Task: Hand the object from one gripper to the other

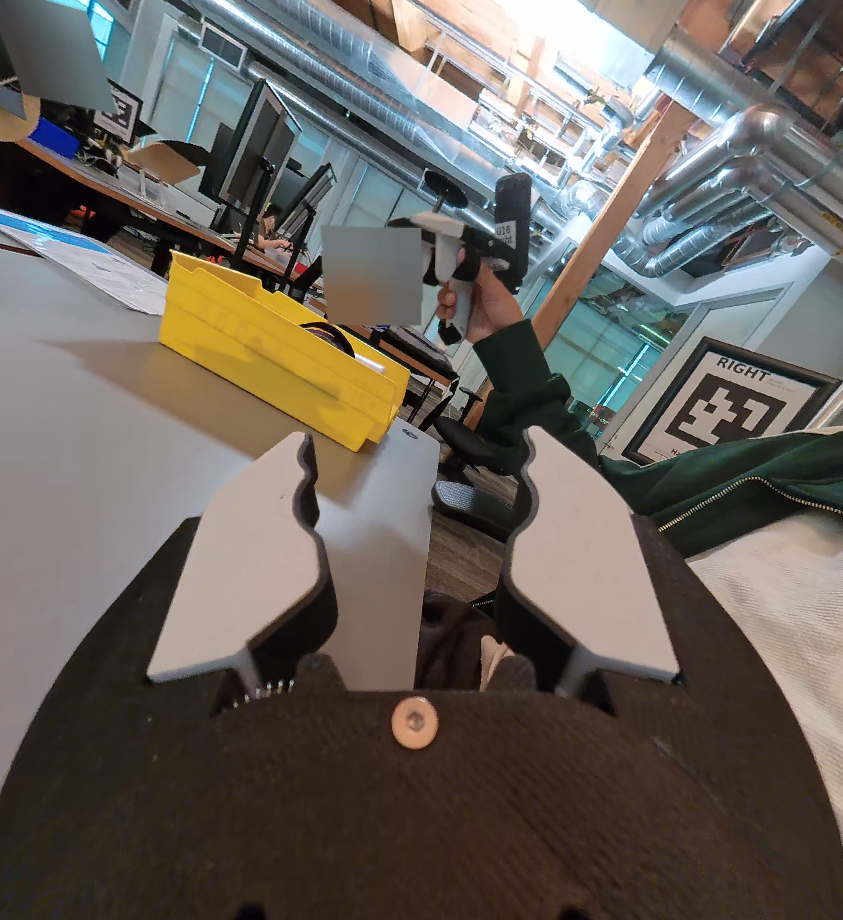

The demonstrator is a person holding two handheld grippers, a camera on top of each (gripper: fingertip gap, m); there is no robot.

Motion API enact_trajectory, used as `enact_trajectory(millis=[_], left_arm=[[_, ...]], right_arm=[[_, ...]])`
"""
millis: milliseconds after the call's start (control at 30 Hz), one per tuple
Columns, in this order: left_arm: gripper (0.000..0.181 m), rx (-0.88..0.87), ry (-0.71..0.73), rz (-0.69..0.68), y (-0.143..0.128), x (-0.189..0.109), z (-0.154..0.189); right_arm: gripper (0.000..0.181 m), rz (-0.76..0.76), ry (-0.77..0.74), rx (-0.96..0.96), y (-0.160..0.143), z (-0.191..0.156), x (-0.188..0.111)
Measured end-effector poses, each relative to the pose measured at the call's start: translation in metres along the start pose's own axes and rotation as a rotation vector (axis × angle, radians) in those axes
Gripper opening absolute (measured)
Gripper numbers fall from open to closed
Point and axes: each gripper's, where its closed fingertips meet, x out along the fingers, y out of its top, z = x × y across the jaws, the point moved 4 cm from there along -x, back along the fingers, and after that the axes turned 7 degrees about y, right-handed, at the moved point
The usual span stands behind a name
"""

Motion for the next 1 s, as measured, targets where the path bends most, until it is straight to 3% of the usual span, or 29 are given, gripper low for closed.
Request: enact_trajectory(millis=[133, 333, 467, 600, 700, 833, 933, 1000], left_arm=[[0.075, -0.008, 0.017, -0.008, -0.001, -0.001, -0.004], [0.072, 0.022, 0.041, -0.044, -0.004, 0.004, -0.007], [0.07, 0.008, 0.015, -0.084, -0.007, 0.017, -0.012], [0.06, 0.115, -0.016, -0.157, -0.004, 0.031, -0.006], [0.049, 0.267, 0.061, -0.108, 0.026, 0.03, -0.007], [0.045, 0.255, 0.132, 0.023, 0.087, 0.011, -0.016], [0.046, 0.291, 0.291, 0.055, 0.139, -0.023, -0.034], [0.045, 0.325, 0.467, -0.019, 0.167, -0.058, -0.053]], right_arm=[[0.036, 0.059, 0.201, 0.042, 0.006, -0.045, 0.027], [0.025, 0.036, 0.47, 0.013, -0.027, -0.125, 0.083], [0.017, 0.012, 0.634, -0.018, -0.068, -0.186, 0.109], [0.019, -0.034, 0.644, -0.054, -0.122, -0.211, 0.126], [0.033, -0.166, 0.653, -0.046, -0.169, -0.221, 0.133], [0.039, -0.3, 0.601, -0.172, -0.203, -0.229, 0.135], [0.039, -0.352, 0.529, -0.294, -0.213, -0.224, 0.131], [0.038, -0.374, 0.488, -0.325, -0.218, -0.217, 0.129]])
